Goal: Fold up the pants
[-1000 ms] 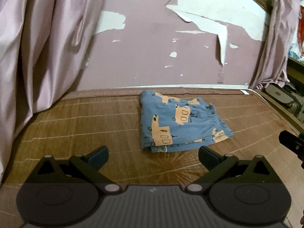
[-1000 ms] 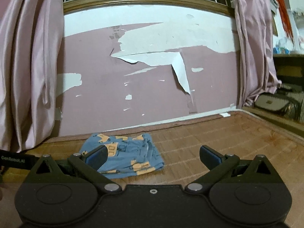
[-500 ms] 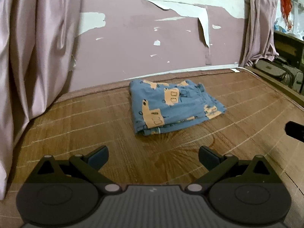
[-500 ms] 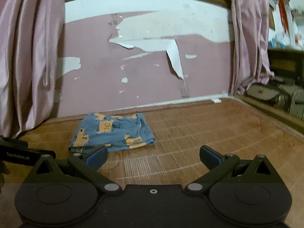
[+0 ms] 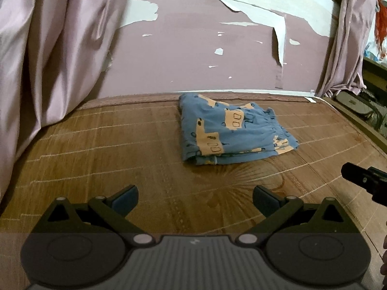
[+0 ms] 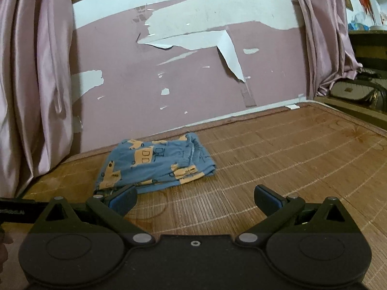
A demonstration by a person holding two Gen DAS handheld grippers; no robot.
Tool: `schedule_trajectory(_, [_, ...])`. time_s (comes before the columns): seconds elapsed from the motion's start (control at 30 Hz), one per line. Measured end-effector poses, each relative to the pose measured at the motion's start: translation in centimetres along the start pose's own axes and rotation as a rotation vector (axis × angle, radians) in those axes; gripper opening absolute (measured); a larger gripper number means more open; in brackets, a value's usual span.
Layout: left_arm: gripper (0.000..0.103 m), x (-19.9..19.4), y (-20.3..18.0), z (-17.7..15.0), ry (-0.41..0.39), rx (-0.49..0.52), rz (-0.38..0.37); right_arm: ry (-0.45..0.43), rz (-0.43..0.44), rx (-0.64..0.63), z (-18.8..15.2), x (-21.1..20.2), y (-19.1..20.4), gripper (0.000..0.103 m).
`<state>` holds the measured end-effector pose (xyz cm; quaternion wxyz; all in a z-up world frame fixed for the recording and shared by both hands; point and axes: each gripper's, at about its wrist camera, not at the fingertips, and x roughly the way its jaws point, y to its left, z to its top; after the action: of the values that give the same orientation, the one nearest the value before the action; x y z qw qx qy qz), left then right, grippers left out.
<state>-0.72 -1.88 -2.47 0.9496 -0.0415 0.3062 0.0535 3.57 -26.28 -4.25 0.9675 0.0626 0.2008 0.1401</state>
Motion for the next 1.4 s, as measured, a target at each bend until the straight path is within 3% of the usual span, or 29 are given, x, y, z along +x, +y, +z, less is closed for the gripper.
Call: schedule_trajectory(1.4, [0.103, -0.24, 0.5, -0.62, 0.011, -0.012, 0.0, 0.031, 0.02, -0.049, -0.39, -0.1, 0.82, 0.102])
